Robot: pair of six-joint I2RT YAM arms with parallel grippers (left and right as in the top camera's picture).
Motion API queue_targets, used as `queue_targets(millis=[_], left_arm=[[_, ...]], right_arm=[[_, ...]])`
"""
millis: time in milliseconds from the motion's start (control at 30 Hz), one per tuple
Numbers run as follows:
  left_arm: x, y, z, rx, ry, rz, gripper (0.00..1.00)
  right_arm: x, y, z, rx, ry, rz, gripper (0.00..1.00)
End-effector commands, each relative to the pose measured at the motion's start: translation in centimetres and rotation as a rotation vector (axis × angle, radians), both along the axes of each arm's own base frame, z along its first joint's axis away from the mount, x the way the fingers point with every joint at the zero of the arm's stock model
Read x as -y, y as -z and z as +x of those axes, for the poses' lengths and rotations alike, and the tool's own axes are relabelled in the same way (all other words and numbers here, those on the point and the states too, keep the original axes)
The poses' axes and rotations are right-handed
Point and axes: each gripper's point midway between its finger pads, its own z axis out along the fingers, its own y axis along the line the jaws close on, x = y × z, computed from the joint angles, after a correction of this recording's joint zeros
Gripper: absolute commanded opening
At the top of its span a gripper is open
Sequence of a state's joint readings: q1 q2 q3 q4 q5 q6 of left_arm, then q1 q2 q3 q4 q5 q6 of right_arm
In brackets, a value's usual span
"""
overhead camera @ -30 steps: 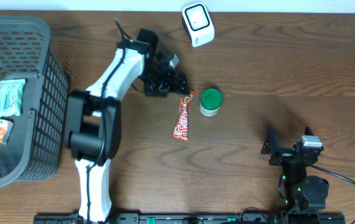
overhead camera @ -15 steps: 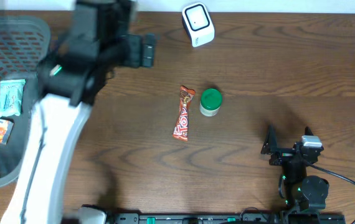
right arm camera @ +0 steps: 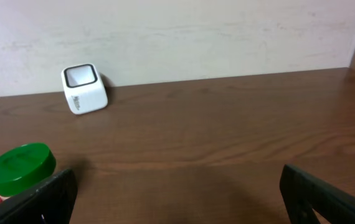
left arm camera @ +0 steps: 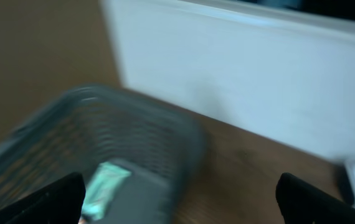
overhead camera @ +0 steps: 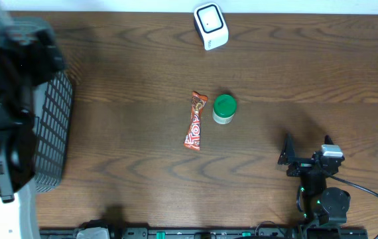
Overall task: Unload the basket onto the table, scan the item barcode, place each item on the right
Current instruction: 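Open the left gripper and move it back over the basket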
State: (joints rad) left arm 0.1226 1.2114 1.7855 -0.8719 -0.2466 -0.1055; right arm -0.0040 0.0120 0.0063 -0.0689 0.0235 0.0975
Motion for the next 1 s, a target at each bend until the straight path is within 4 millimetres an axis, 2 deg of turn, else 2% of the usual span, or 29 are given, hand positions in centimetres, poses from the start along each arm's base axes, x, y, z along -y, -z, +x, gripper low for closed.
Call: queue_targets(millis=[0,167,333,467,633,833,967], left_arm=[[-5.2,-0.8,-2.5,0.066,-0.256,-0.055,0.98],[-9.8,0.0,-4.7,0.115,-0.463,-0.154,0.98],[-13.3,2.3,-6.5,0.097,-0.631,-0.240,0.98],[-15.7,5.5,-7.1,0.012,-0.735,-0.295,0.98],[-18.1,10.8,-6.7,-0.150,-0.818,-0.358,0.98],[-19.5,16.2,-4.9,-0.293,-0.863,-0.429,0.98],[-19.8,19.7,-4.9,-0.281,-1.022,-0.576,0.98]], right_arm=[[-0.1,0.0,0.0,0.001,-0.003,-0.010,0.99],[-0.1,0.0,0.0,0.001,-0.003,-0.010,0.99],[-0.1,0.0,0.0,0.001,-0.003,-0.010,0.99],[-0.1,0.0,0.0,0.001,-0.002,-0.010,0.99],[-0.1,0.0,0.0,0.001,-0.003,-0.010,0.99],[-0.1,0.0,0.0,0.001,-0.003,-0.010,0.99],[-0.1,0.0,0.0,0.001,-0.003,-0.010,0.99]])
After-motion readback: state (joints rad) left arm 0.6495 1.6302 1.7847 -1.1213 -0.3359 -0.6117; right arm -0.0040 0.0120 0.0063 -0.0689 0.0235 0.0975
